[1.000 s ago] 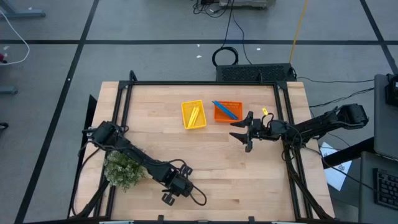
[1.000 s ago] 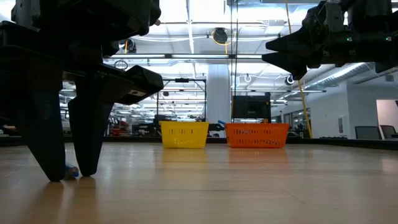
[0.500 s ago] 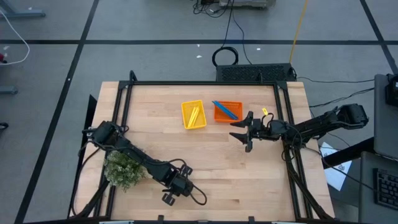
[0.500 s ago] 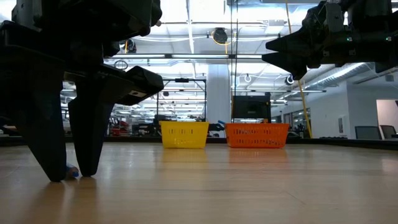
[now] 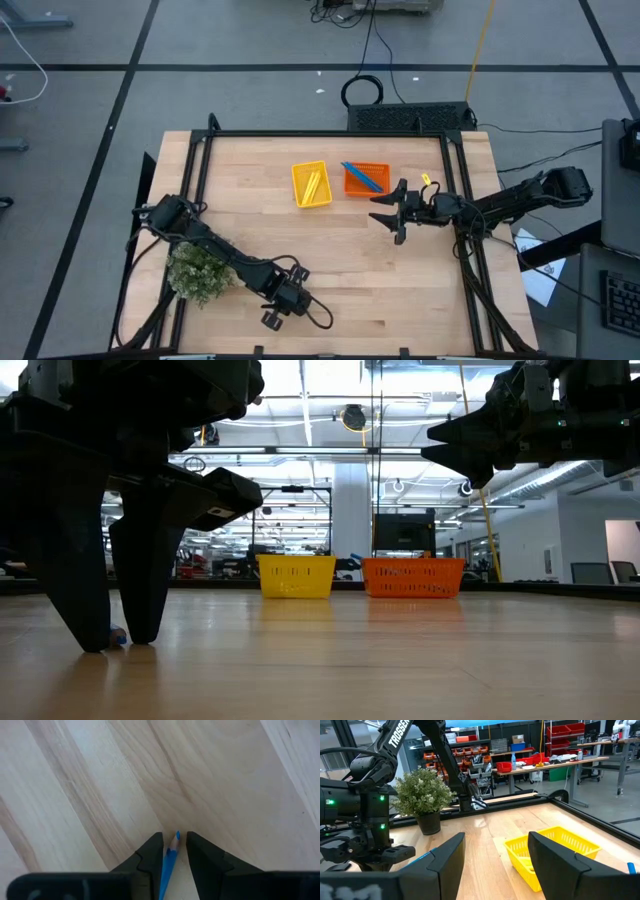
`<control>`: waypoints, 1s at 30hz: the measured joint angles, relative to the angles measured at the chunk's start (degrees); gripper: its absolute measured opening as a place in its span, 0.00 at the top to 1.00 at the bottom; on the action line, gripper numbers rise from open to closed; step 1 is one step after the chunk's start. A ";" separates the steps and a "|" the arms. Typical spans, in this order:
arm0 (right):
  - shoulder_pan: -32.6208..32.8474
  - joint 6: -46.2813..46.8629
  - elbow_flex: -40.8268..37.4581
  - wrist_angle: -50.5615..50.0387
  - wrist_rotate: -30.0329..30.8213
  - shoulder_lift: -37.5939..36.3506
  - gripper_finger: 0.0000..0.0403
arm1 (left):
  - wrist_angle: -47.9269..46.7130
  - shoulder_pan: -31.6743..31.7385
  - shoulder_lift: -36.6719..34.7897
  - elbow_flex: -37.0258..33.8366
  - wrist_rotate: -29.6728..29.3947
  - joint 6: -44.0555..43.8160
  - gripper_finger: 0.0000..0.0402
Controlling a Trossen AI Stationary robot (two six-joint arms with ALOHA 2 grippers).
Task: Sort pens & pencils
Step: Put the blue pencil into the orange basket
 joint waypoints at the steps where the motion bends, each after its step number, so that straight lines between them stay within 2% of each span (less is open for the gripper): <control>1: 0.00 0.00 0.00 0.00 0.00 0.00 0.49 | 0.00 0.00 0.00 0.00 0.00 0.02 0.77; 7: -0.01 0.00 0.00 0.00 0.00 0.00 0.49 | 0.27 -0.28 0.00 0.00 -0.08 1.82 0.79; 12: 0.01 0.00 0.00 -0.04 0.00 0.00 0.49 | 1.10 -0.35 0.07 0.09 0.09 3.15 0.97; 24: -0.01 0.00 0.00 -0.31 0.00 0.00 0.49 | 0.74 0.37 -0.69 0.06 0.38 3.70 0.99; 30: -0.01 0.00 0.00 -0.57 0.00 0.00 0.49 | 0.77 2.04 -4.88 -0.02 -0.62 6.01 1.00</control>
